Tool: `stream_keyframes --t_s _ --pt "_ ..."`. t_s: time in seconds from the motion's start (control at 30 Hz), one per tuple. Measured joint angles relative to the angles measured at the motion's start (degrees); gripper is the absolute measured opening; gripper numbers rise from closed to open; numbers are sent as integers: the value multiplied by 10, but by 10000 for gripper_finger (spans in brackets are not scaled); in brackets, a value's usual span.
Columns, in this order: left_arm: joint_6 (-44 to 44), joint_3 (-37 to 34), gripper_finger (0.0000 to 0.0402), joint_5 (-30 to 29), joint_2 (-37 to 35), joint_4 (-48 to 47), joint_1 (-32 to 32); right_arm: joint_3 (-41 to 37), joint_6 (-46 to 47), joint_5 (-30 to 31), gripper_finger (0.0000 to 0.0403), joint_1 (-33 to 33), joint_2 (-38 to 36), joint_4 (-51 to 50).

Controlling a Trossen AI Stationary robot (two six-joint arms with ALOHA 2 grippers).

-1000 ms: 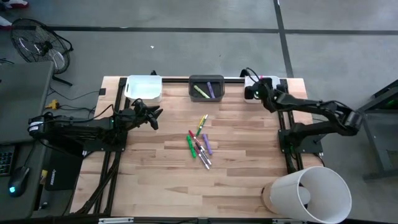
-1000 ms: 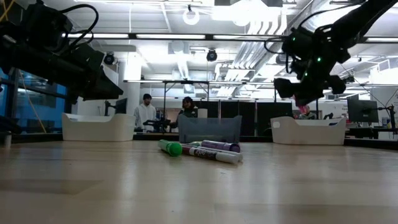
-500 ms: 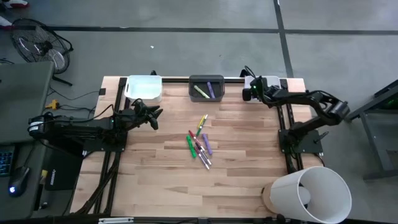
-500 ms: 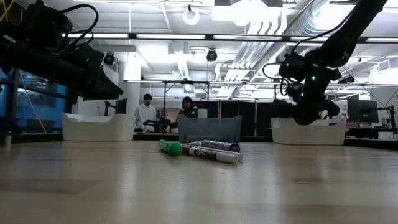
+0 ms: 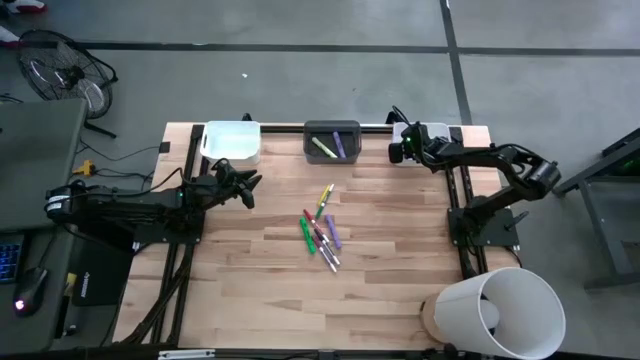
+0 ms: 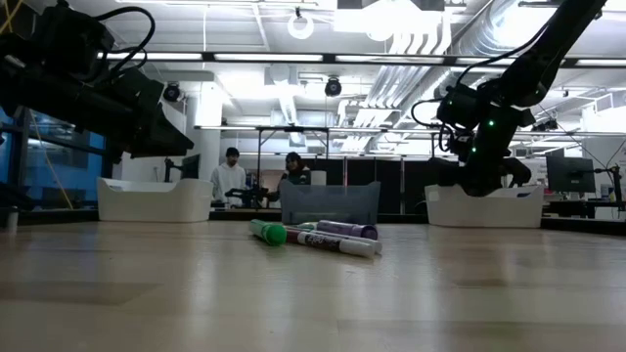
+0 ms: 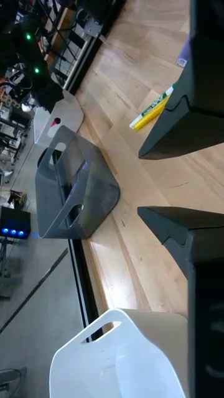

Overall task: Pick & Place Markers
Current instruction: Put the pink pen into the right white bin

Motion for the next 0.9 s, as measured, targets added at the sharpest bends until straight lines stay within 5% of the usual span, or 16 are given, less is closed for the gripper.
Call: stream_keyframes --t_s 0.4,0.9 --pt "0 0 131 0 0 0 0 0 -2 2 106 0 0 0" --pt "0 0 131 0 0 0 0 0 -39 13 111 0 -51 0"
